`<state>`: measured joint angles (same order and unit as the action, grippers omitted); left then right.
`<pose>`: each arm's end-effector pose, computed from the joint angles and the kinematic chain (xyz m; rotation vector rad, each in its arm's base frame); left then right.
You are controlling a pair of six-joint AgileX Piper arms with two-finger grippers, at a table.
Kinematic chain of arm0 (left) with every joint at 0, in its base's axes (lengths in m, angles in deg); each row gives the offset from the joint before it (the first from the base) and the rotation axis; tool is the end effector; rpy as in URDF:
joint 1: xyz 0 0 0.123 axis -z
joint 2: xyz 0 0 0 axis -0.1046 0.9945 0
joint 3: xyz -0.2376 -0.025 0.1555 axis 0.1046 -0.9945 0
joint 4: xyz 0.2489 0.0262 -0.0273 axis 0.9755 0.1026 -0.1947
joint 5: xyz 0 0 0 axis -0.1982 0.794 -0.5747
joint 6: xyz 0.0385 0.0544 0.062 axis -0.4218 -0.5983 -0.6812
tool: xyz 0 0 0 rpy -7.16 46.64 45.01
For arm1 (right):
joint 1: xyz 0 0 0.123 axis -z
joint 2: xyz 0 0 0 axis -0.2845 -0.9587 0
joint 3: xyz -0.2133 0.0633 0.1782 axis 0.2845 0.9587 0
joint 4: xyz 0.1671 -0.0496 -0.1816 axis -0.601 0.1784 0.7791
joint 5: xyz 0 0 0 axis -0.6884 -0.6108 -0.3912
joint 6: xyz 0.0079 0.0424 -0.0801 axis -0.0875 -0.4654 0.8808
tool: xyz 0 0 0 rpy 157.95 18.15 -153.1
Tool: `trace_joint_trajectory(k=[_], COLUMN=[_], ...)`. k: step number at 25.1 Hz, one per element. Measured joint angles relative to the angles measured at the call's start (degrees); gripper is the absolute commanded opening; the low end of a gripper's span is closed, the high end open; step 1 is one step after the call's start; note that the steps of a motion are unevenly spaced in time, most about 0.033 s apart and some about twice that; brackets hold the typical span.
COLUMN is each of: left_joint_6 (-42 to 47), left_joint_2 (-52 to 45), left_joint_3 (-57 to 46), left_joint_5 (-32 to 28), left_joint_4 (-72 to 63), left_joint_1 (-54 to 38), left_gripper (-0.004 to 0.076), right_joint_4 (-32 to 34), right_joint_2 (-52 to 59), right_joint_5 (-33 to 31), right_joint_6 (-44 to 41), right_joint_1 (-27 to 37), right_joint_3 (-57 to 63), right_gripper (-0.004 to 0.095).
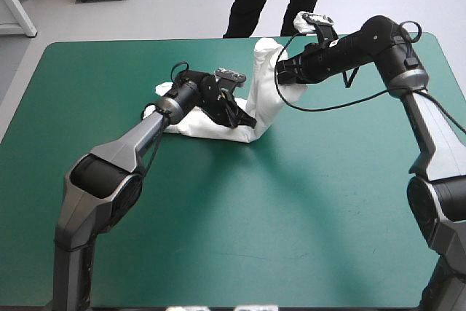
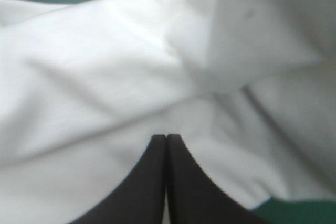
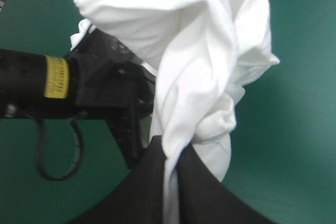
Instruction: Fold the cloth
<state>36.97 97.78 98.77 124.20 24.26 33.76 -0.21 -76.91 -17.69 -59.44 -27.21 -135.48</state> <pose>0.4149 -0.2352 0.2351 0.7271 2.6118 -0.3618 0.3961 0.1280 0.3741 -0.4459 2.4204 0.8572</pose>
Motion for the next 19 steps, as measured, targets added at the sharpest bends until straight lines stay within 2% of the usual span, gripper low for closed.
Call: trace_joint_trajectory(k=[3,7,9,19], left_joint_6=[0.0,0.0,0.2,4.0], left_joint_2=[-6.6,-17.4,-23.0,-64.8], left_joint_3=[0.0,0.1,-0.8,-23.9], left_joint_5=[4.0,13.2,15.9,17.7], left_joint_4=[1.6,5.7,6.7,7.2], left_joint_1=[-2.5,-4.0,-4.0,-4.0], left_gripper=[-0.0009,-0.0009,-0.0009,-0.0009], right_joint_4=[0.1,0.1,0.3,0.7], right_joint_2=[0.0,0.0,0.0,-3.4], right_joint_5=[0.0,0.2,1.4,15.1], right_joint_6=[-0.3,-0.4,-0.5,-1.2], right_joint_1=[0.0,-0.1,-0.6,-11.6], right_joint_3=[0.0,0.0,0.0,-0.1], right_gripper=[-0.0015,-0.0015,-0.0015,-0.0015])
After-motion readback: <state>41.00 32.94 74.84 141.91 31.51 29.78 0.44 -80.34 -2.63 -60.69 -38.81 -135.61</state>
